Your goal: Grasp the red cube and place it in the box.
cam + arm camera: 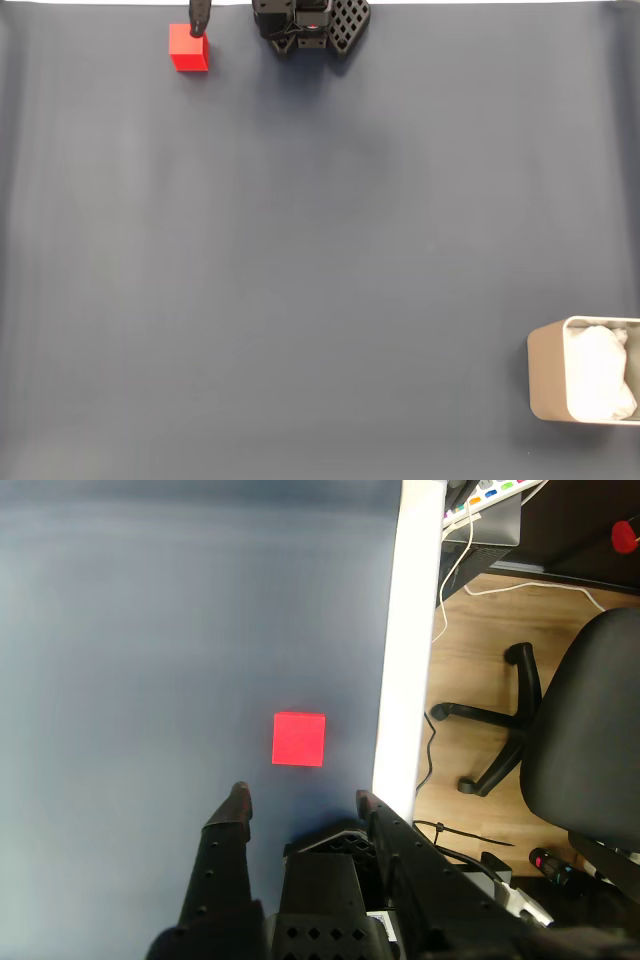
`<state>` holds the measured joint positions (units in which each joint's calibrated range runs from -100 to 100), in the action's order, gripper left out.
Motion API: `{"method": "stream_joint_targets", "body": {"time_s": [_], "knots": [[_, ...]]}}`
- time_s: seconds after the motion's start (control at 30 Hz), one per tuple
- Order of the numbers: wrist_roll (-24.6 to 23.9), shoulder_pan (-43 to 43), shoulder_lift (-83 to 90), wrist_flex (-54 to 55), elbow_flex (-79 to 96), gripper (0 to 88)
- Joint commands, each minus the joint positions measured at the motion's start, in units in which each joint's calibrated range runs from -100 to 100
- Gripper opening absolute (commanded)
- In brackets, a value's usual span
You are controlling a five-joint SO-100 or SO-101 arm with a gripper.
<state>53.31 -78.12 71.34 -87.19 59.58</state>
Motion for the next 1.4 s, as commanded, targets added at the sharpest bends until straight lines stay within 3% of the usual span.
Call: {"method": "stream_joint_targets", "body": {"time_s": [0.0, 0.63, 1.37], "knots": [[-0.59, -0.15, -1.32, 1.45, 0.36, 27.1], [-3.66, 2.05, -6.7, 13.83, 6.29, 31.1], [-3.71, 2.83, -5.92, 20.96, 13.04, 32.0]]}}
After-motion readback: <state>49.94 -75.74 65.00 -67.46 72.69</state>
